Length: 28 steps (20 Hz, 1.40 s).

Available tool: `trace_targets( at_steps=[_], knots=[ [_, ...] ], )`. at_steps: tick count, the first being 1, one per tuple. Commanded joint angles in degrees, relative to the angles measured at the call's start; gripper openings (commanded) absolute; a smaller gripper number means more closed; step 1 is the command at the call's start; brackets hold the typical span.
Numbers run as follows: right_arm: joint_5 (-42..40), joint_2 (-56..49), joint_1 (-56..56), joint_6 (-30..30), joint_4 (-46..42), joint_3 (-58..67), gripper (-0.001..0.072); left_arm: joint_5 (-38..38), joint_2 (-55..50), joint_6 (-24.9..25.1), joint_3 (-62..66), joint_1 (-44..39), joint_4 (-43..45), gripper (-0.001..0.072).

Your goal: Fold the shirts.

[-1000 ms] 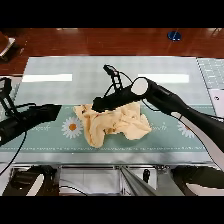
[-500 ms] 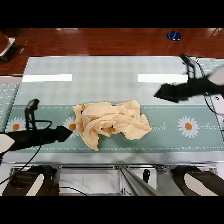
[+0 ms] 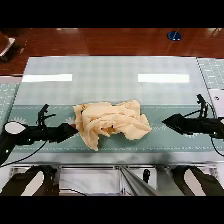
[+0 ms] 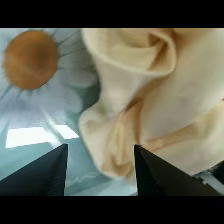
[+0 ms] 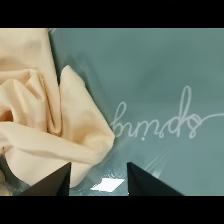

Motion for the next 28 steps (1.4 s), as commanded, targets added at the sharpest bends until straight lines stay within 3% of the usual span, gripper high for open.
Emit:
trace_targets(
  at_steps=[1, 5, 6, 8, 9, 20, 24, 28],
  knots=[
    [1.4, 0.9, -0.9, -1.0, 1.9, -2.0, 0.0410, 0.8, -10.4, 13.6, 0.0, 0.3, -14.3, 0.0504],
    [2.2, 0.6, -0.9, -1.0, 1.0, -2.0, 0.0410, 4.9, -17.9, 15.6, 1.0, -2.8, -14.7, 0.0484],
    [3.2, 0.3, -0.9, -0.9, 0.9, -2.1, 0.0410, 5.7, -18.9, 15.5, 1.4, -2.8, -14.7, 0.0385],
    [4.7, -0.3, -0.9, -0.9, 0.4, -2.1, 0.0410, 5.8, -19.5, 15.6, 2.4, -2.8, -14.7, 0.0052],
    [4.9, -0.5, -0.9, -0.7, -0.4, -2.1, 0.0411, 5.7, -19.5, 15.6, 3.2, -2.8, -14.7, 0.0018],
    [4.2, -1.4, -0.4, 0.9, -3.9, -2.6, 0.0410, 4.8, -19.5, 15.6, 5.3, -2.8, -14.7, 0.0017],
    [-3.1, -1.8, 7.6, 3.1, -3.2, -4.6, 0.0410, 4.8, -19.5, 15.6, 5.2, -2.8, -14.7, 0.0017],
    [-7.9, -9.4, 14.8, 2.0, 4.3, -4.5, 0.0404, 4.7, -19.5, 15.6, 5.2, -2.8, -14.7, 0.0018]
  ],
)
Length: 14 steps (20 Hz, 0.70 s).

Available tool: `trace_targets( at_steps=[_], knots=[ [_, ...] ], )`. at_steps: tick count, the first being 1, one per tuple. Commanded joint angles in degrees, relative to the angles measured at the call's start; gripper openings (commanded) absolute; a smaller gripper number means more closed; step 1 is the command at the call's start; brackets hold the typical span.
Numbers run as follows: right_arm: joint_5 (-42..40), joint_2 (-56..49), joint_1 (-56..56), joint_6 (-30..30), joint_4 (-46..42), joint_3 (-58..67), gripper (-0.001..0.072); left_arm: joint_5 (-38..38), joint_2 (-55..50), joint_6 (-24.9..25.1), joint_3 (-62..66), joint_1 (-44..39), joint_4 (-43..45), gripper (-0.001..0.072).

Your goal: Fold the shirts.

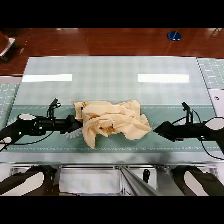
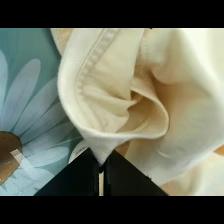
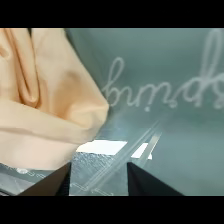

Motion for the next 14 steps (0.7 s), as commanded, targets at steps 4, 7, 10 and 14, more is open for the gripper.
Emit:
trace_targets(
  at_steps=[4, 7, 10, 14],
  knots=[
    [-10.8, -12.0, 10.5, -1.7, 11.3, 1.1, 0.0402, -0.7, 0.0, 0.0, 0.0, 0.0, 0.0, 0.0018],
    [-12.0, -17.7, 13.9, -2.0, 11.7, 6.2, 0.0230, -1.7, 0.0, 0.0, 0.1, 0.0, -0.1, 0.0018],
    [-5.2, -18.5, 15.3, -6.4, 10.5, 15.1, 0.0025, -4.2, 0.7, -0.4, 2.6, 1.5, -0.2, 0.0018],
    [3.6, -11.5, 12.5, 0.1, -3.9, 40.1, 0.0023, -9.8, 9.2, -0.5, 13.8, 8.5, -12.2, 0.0017]
  ],
)
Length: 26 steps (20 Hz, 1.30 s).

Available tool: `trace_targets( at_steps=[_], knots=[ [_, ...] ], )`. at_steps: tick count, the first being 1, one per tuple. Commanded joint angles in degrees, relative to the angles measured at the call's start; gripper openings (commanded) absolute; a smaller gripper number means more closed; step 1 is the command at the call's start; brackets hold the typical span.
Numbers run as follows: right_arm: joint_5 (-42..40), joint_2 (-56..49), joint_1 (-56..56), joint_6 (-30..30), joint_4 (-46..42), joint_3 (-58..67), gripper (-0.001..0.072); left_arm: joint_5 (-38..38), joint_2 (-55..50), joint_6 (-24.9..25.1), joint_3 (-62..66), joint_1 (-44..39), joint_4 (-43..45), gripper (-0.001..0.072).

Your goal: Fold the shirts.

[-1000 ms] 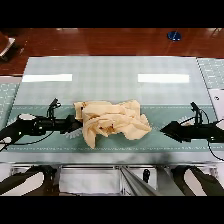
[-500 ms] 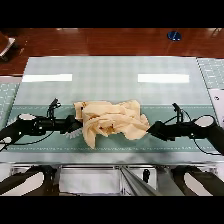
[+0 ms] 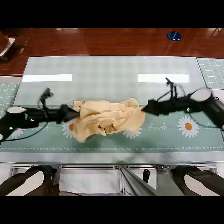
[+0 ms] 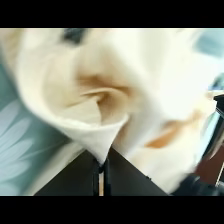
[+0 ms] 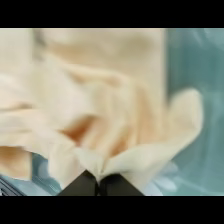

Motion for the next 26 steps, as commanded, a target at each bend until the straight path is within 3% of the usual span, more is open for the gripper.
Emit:
trace_targets(
  at_steps=[1, 3, 5, 9, 13, 16, 18, 21, 26],
  knots=[
    [8.4, 4.5, -1.0, 5.3, -13.8, 23.3, 0.0023, -2.5, 8.1, -0.1, 10.6, 5.7, -14.3, 0.0017],
    [11.2, 6.9, -1.0, 7.3, -20.4, 39.7, 0.0023, -0.1, 13.8, -0.4, 20.3, 9.0, -20.9, 0.0017],
    [15.1, 8.2, -1.0, 7.9, -24.4, 54.2, 0.0023, 1.1, 18.4, -2.1, 31.2, 12.8, -20.3, 0.0017],
    [20.9, 13.8, -1.0, 7.9, -27.4, 69.8, 0.0023, 0.9, 26.6, -6.5, 49.2, 22.4, -11.3, 0.0017],
    [21.8, 24.0, -1.0, 9.8, -37.9, 70.6, 0.0024, 1.5, 34.5, -14.2, 60.9, 22.9, 13.5, 0.0016],
    [23.6, 29.2, -1.0, 11.3, -45.0, 70.6, 0.0024, 1.5, 39.8, -20.2, 64.0, 13.9, 36.5, 0.0017],
    [23.8, 30.6, -1.0, 12.2, -46.1, 70.6, 0.0024, 0.3, 42.1, -23.7, 64.0, 7.7, 46.8, 0.0017],
    [25.7, 30.4, -1.0, 12.8, -46.2, 68.0, 0.0024, -4.7, 41.9, -24.6, 63.3, 2.5, 49.3, 0.0017],
    [25.7, 30.3, -1.0, 14.3, -41.3, 52.7, 0.0024, -7.6, 41.6, -27.0, 49.8, 2.5, 49.0, 0.0017]
  ],
)
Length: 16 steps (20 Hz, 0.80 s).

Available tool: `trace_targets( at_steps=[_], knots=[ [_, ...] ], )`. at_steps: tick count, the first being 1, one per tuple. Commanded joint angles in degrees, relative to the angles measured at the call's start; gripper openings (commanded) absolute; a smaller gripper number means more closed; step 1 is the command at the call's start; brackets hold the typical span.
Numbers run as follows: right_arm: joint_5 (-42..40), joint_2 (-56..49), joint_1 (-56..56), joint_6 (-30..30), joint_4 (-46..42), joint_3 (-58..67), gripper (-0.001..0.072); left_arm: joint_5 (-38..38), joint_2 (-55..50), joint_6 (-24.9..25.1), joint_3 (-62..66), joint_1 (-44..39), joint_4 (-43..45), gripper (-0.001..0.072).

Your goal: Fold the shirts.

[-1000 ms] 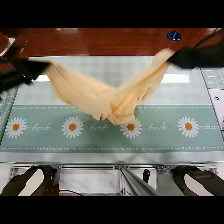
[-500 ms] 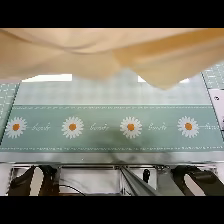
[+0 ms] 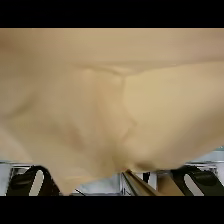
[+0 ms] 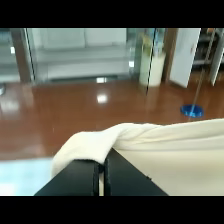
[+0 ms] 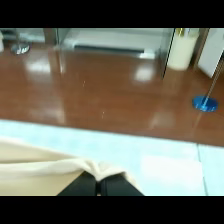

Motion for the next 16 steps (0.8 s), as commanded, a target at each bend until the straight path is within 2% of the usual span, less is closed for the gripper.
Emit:
trace_targets(
  at_steps=[1, 5, 8, 10, 12, 13, 16],
  knots=[
    [-0.6, -0.3, 0.0, 0.8, 3.5, -11.9, 0.0024, -2.6, 0.1, -2.7, -10.6, -1.0, 2.0, 0.0017],
    [-10.6, -7.8, 0.0, -1.9, 10.0, -27.9, 0.0024, 0.9, -3.0, -1.6, -30.9, -1.3, -8.2, 0.0017],
    [-23.3, -21.1, 0.0, -3.3, 9.7, -29.0, 0.0024, 11.8, -9.8, -0.9, -45.7, -3.3, -12.4, 0.0017],
    [-26.7, -31.3, 0.0, -3.2, 10.9, -26.9, 0.0024, 20.7, -16.4, -0.9, -51.5, -4.8, -13.3, 0.0017],
    [-26.9, -41.4, 0.0, -3.0, 11.3, -23.9, 0.0024, 28.9, -24.7, -0.7, -51.7, -5.6, -13.5, 0.0017],
    [-27.0, -46.4, 0.0, -2.7, 11.3, -21.6, 0.0024, 30.7, -29.4, 0.6, -50.3, -5.9, -14.3, 0.0017],
    [-25.9, -58.0, 0.0, 3.4, 13.3, -13.1, 0.0025, 28.6, -42.9, 5.2, -42.8, -6.7, -17.2, 0.0018]
  ],
)
